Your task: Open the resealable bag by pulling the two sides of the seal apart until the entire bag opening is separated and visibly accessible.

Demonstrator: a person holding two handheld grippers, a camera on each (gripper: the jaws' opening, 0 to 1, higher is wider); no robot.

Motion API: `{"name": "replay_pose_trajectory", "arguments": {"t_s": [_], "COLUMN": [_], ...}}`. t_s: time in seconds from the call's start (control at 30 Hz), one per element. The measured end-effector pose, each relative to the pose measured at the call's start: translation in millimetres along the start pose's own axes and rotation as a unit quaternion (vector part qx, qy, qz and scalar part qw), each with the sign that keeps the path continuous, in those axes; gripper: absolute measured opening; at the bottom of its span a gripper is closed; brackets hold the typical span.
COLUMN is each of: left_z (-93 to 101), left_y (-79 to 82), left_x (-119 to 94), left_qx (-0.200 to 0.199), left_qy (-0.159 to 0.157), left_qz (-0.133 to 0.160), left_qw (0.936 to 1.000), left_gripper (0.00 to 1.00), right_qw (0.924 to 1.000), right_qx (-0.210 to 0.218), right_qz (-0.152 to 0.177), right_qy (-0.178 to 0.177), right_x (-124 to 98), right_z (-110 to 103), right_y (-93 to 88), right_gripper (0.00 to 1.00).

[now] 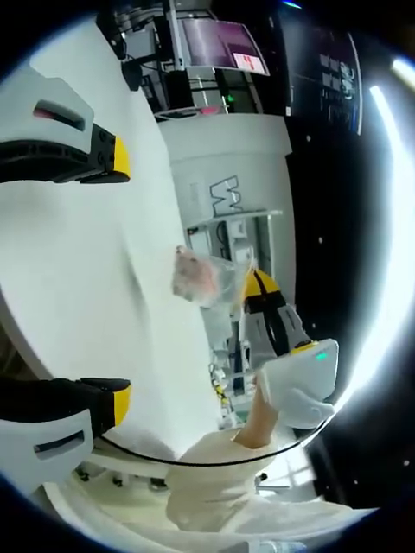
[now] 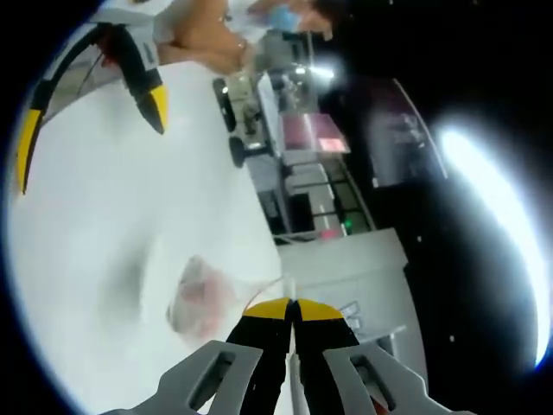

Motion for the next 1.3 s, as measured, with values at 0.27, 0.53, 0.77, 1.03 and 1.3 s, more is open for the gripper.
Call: {"name": "replay_pose_trajectory", "arguments": {"t_s": [0.27,0.53,0.77,1.03,1.3], "left_z": [0.3,-0.4,-0.1,2.4,4.3], "left_y": [-1.1,-2.4,-2.7,-2.8,-4.0], "left_x": [-0.6,0.4,2.1,3.4,4.1], "left_qx": [0.003,0.004,0.004,0.005,0.007], "left_qy": [-0.001,-0.001,-0.001,-0.004,-0.006], "left_qz": [-0.003,-0.006,-0.007,-0.008,-0.011], "left_qw": [1.0,1.0,1.0,0.9999,0.9999], "left_gripper": [0.92,0.92,0.92,0.92,0.91], "right_qw": [0.9999,0.9995,0.9995,0.9994,0.9991], "right_qx": [0.01,0.024,0.022,0.019,0.023], "right_qz": [-0.013,-0.021,-0.023,-0.026,-0.035], "right_qy": [0.0,-0.001,-0.001,-0.012,-0.011], "right_x": [8.2,13.8,15.8,14.0,18.4], "right_z": [2.3,4.2,3.8,9.1,10.4], "right_y": [-12.6,-21.8,-22.7,-25.2,-34.3], "right_gripper": [0.0,0.0,0.0,0.0,0.0]}}
Point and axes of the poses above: the point that each gripper's makers call its tool centre point, and the gripper's own axes: x roughly forward along the fingers, z roughly to its right, y roughly out of its top, the point moved 8 cm from there along -x, roughly backward along the fingers, and after that the axes turned 12 degrees about y, right-handed, at the moved point
